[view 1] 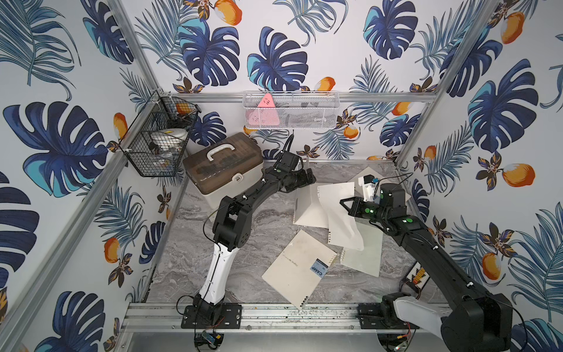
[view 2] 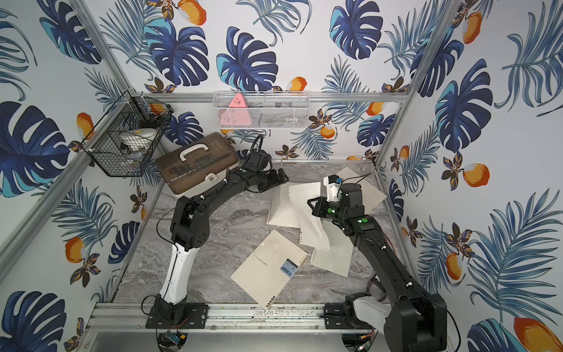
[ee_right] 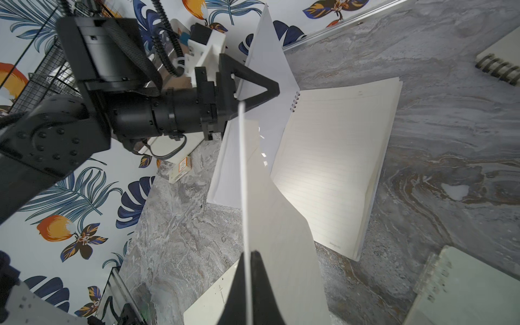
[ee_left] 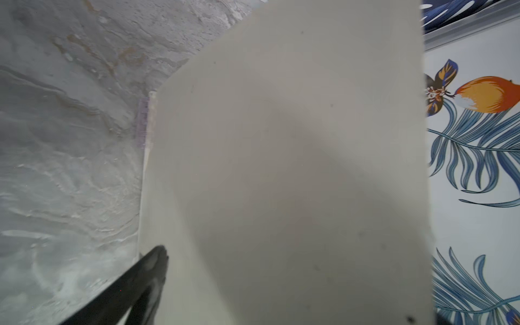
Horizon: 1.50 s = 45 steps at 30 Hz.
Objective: Tear off pages from different notebooks
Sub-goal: Close the notebook at the center of the board, then place the paper at the center of the board.
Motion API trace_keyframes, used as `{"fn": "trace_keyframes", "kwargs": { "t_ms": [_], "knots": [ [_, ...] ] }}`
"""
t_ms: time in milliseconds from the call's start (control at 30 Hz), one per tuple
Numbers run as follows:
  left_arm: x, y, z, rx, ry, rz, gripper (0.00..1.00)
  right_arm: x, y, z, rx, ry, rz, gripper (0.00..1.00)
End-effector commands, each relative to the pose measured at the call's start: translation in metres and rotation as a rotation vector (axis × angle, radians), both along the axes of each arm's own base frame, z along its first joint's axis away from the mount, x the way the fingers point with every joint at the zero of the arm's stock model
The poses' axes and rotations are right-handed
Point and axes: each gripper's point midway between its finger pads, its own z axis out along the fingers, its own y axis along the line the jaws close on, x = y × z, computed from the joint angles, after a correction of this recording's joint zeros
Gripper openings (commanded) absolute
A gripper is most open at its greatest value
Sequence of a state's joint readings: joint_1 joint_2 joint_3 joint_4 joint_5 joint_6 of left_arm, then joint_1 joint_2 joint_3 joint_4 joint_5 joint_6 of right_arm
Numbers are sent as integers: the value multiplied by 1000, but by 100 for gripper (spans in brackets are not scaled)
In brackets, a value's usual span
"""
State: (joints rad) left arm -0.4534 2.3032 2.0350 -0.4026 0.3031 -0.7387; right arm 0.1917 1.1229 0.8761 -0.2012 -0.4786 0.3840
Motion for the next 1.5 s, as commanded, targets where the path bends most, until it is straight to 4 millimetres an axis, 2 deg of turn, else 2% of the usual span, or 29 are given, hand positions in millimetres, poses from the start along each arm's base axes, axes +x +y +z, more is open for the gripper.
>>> {"fn": "trace_keyframes", "kwargs": {
  "t_ms": [0,133,267,367,433,533,567,600,667,800,900,967,1067,1200,1267,1333,1400,1433,1467],
  "knots": [
    [-2,-28,3,-53,-18,-42,99,-5,-14,7,-28,-25,-58,0],
    [-13,-48,-12,-49,3,-73,99,-14,-28,27,-15,-74,-108,0],
    [-14,-36,-16,20,7,-59,99,-21,-27,45,30,-154,-106,0],
    [-13,-15,-7,60,-3,-44,99,-25,-13,54,116,-174,-38,0],
    [-11,10,5,44,-12,-11,99,-24,-3,56,162,-163,19,0],
    [-7,46,32,16,-76,35,99,-23,5,62,211,-180,62,0],
    [-7,50,40,10,-96,41,99,-24,5,64,214,-187,66,0],
    [-8,49,44,-2,-106,38,99,-24,5,66,210,-192,62,0],
    [-8,35,44,-44,-104,5,99,-22,1,64,177,-187,42,0],
    [-17,-10,23,-64,-72,-58,99,-16,-5,52,123,-129,10,0],
    [-22,-34,10,-100,-52,-88,99,-14,-11,45,97,-98,-14,0],
    [-23,-43,4,-113,-37,-106,99,-15,-16,49,90,-113,-29,0],
    [-23,-38,3,-65,-37,-99,99,-19,-16,57,98,-138,-20,0],
    [-26,-19,31,-116,-89,-87,99,-18,2,58,203,-112,75,0],
    [-33,0,59,-212,-140,-98,99,-17,14,58,278,-98,141,0],
    [-53,27,88,-324,-229,-131,99,-15,23,65,342,-99,198,0],
    [-85,49,110,-382,-327,-198,99,-14,32,74,392,-103,256,0],
    [-101,59,116,-380,-358,-223,99,-16,40,79,420,-101,301,0],
    [-115,65,112,-365,-358,-243,99,-18,47,85,440,-111,341,0]
  ]
}}
